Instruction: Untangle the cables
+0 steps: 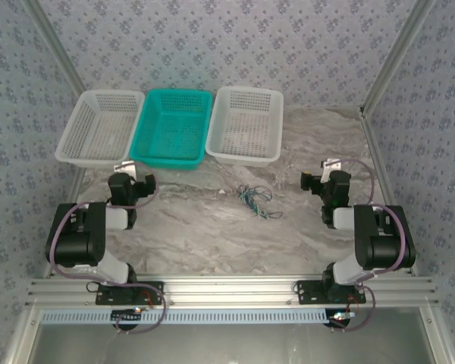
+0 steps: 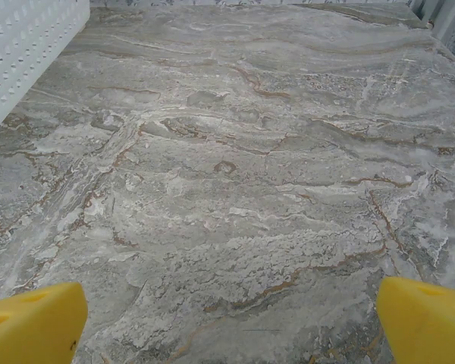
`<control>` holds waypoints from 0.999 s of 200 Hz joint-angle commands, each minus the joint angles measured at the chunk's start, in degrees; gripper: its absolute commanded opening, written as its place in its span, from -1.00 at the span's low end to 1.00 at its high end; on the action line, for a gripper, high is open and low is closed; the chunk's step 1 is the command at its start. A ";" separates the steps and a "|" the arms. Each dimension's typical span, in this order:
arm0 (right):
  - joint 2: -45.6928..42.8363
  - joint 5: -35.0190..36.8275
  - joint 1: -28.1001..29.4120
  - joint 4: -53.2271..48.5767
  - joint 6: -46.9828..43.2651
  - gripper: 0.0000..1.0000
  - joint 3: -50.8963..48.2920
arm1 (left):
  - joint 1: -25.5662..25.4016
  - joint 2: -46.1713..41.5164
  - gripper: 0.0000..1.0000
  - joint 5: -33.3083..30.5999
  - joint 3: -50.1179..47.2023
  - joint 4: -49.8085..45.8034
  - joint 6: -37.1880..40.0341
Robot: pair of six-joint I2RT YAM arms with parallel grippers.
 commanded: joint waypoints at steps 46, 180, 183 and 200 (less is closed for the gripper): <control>0.01 0.36 0.13 -0.63 -0.49 1.00 1.12 | -0.01 -0.89 0.99 0.93 1.10 1.61 0.69; -11.34 7.54 0.81 -26.27 4.10 1.00 9.27 | -0.05 -0.90 0.99 0.97 1.05 1.61 0.70; -12.85 8.92 0.93 -29.83 5.52 1.00 10.64 | -0.05 -0.90 0.99 0.89 1.09 1.61 0.69; -20.69 12.67 0.97 -47.92 16.48 1.00 16.82 | 0.06 -0.85 0.99 0.97 1.18 1.61 0.68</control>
